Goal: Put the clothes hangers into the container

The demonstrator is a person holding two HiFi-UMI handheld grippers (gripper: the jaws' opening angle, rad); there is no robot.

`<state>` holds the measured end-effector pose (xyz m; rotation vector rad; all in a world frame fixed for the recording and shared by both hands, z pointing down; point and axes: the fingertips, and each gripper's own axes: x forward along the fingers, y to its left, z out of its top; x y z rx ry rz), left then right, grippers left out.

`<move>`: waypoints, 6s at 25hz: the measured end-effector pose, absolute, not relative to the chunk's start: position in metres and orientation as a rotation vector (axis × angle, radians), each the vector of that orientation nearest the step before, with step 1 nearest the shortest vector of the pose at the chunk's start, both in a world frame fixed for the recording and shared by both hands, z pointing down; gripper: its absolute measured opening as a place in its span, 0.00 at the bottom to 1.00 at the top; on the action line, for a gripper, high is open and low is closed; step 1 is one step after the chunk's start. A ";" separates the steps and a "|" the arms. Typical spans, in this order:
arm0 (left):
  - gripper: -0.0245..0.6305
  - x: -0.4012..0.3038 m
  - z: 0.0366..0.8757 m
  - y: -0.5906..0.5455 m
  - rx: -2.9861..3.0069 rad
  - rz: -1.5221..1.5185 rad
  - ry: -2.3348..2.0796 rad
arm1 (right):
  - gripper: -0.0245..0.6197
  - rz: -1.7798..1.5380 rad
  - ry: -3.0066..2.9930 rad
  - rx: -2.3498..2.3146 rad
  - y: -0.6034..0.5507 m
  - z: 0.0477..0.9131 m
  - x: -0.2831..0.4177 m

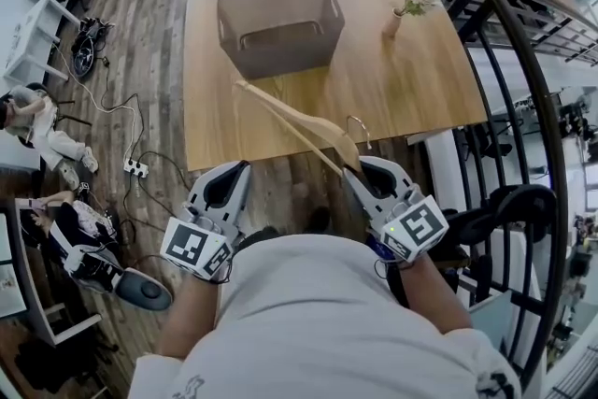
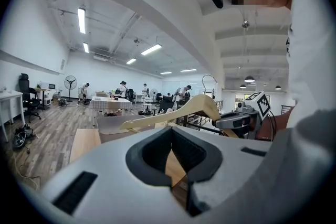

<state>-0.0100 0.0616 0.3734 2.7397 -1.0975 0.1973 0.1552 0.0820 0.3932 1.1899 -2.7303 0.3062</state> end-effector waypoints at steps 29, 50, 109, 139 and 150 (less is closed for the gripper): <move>0.05 -0.073 0.377 -0.054 2.789 0.123 -0.958 | 0.13 0.313 -2.619 1.328 -0.022 0.390 0.094; 0.05 -0.080 0.389 -0.112 2.731 0.121 -1.015 | 0.13 0.278 -2.588 1.238 -0.100 0.401 0.090; 0.05 -0.037 0.478 -0.247 2.429 0.217 -1.222 | 0.13 -0.369 -2.035 0.330 -0.314 0.563 0.060; 0.05 -0.069 0.470 -0.218 2.455 0.200 -1.193 | 0.24 -0.193 -1.983 0.348 -0.298 0.557 0.055; 0.05 -0.079 0.447 -0.190 2.549 0.198 -1.134 | 0.25 -0.203 -2.012 0.576 -0.270 0.516 0.057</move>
